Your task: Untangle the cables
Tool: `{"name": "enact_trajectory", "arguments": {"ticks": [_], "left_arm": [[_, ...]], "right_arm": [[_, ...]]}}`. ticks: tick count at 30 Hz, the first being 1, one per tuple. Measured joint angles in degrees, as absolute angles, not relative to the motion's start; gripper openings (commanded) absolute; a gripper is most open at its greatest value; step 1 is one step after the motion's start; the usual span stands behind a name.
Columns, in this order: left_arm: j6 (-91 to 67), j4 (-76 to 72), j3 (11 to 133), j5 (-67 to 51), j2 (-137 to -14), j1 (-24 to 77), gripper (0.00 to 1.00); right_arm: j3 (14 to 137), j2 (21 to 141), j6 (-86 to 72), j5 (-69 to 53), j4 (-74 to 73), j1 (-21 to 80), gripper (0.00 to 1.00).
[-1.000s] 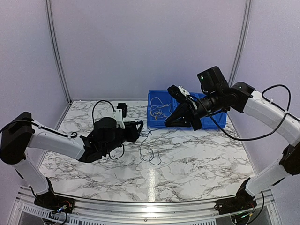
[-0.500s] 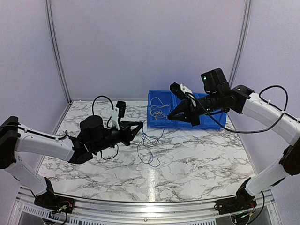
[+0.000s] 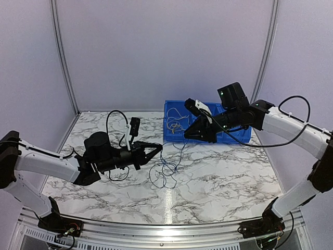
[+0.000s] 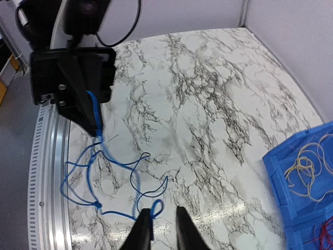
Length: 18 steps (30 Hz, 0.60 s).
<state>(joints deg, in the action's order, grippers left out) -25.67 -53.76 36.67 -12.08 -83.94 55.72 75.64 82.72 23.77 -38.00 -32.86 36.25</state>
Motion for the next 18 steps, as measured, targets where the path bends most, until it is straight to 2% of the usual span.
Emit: {"name": "enact_trajectory", "arguments": {"ticks": [9, 18], "left_arm": [[-31.7, -62.7, 33.7, -13.2, -85.3, 56.2, 0.0], [-37.4, -72.8, 28.9, -11.1, -94.6, 55.8, 0.0]], "right_arm": [[68.3, 83.3, 27.7, -30.9, -32.2, 38.0, 0.5], [62.2, 81.5, 32.0, -28.8, -31.4, 42.9, 0.53]]}}
